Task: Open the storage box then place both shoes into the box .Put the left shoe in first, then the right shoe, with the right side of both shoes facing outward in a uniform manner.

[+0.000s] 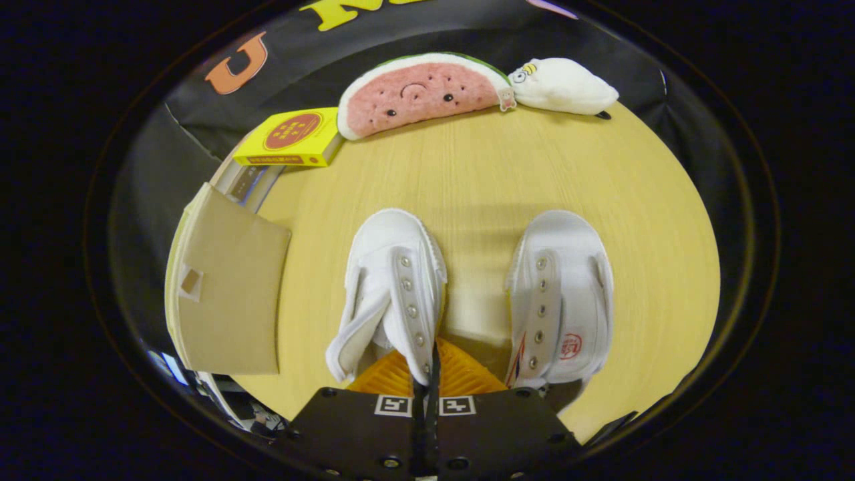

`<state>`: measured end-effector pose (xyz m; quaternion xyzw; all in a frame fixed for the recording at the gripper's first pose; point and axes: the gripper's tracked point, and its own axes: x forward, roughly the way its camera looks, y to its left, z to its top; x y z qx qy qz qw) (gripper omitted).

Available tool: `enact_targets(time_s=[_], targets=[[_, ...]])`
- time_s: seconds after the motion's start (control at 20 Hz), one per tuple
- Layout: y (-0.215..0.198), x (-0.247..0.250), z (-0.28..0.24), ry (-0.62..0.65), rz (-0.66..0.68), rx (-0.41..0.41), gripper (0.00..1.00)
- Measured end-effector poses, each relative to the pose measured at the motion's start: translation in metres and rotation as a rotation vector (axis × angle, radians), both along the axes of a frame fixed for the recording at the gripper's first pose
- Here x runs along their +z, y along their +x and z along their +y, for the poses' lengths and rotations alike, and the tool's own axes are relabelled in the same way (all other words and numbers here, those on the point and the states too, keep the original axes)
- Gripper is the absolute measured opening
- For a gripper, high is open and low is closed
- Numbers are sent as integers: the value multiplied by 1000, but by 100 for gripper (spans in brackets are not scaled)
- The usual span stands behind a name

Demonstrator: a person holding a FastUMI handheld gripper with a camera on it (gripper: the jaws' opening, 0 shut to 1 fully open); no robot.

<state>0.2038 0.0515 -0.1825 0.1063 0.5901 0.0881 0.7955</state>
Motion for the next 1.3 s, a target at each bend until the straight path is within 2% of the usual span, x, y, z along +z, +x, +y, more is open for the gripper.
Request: enact_targets(time_s=[0.35,0.75,0.9,1.05,1.2,1.3], targets=[[-15,76,27,76,-40,-71,0],[-22,161,102,52,-147,-15,0],[-28,190,149,127,-160,-1,0],[-24,199,192,136,-184,17,0],[-22,187,244,139,-161,47,0],[-10,177,266,96,-182,54,0]])
